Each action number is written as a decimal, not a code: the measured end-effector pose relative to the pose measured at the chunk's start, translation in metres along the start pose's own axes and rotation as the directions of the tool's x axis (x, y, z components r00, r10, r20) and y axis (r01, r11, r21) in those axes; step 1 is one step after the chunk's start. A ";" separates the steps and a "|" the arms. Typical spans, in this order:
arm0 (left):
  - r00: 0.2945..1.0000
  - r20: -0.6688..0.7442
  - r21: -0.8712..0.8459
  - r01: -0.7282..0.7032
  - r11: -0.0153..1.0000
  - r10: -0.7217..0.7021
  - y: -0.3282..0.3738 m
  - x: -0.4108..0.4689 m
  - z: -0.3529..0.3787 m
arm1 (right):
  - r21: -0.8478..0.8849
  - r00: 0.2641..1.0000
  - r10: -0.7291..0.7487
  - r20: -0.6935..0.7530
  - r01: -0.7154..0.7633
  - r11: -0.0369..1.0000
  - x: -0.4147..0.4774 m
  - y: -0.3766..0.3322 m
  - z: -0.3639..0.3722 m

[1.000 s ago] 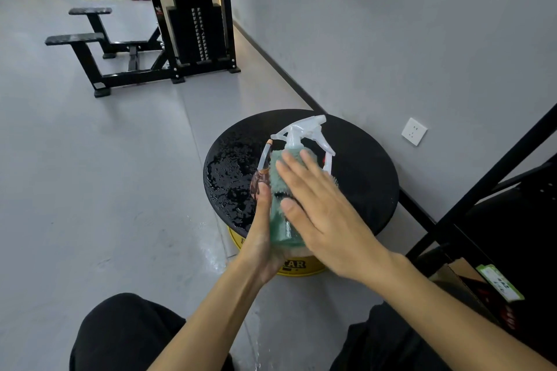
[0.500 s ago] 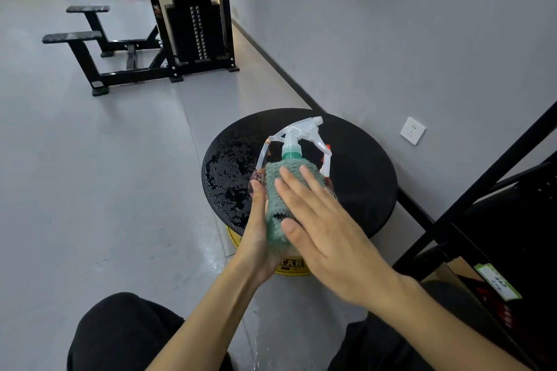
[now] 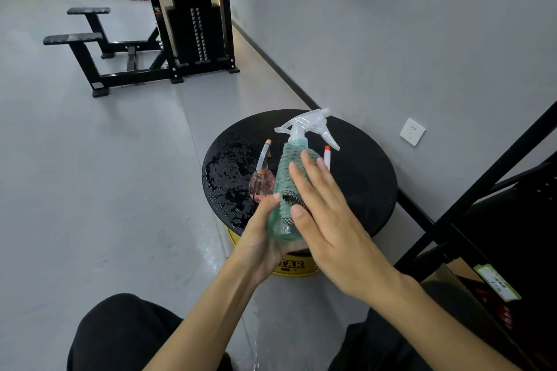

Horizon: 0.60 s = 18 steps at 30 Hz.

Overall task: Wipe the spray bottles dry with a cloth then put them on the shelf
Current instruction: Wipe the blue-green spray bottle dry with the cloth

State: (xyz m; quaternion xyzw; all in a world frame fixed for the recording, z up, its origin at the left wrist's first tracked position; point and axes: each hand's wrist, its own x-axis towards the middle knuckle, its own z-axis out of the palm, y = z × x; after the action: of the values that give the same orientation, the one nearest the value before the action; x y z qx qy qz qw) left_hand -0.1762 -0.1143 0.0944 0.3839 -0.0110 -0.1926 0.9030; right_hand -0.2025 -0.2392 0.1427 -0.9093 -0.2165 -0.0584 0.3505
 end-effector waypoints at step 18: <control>0.998 0.062 0.059 0.001 0.998 -0.005 -0.009 0.002 -0.005 | 0.060 0.997 0.078 0.012 -0.079 0.995 0.017 0.015 -0.013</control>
State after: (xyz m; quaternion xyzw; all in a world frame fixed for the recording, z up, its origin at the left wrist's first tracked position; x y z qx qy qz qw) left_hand -0.1766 -0.1167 0.0843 0.4042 -0.0442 -0.2054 0.8902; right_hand -0.1803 -0.2514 0.1479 -0.9064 -0.1838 -0.0338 0.3788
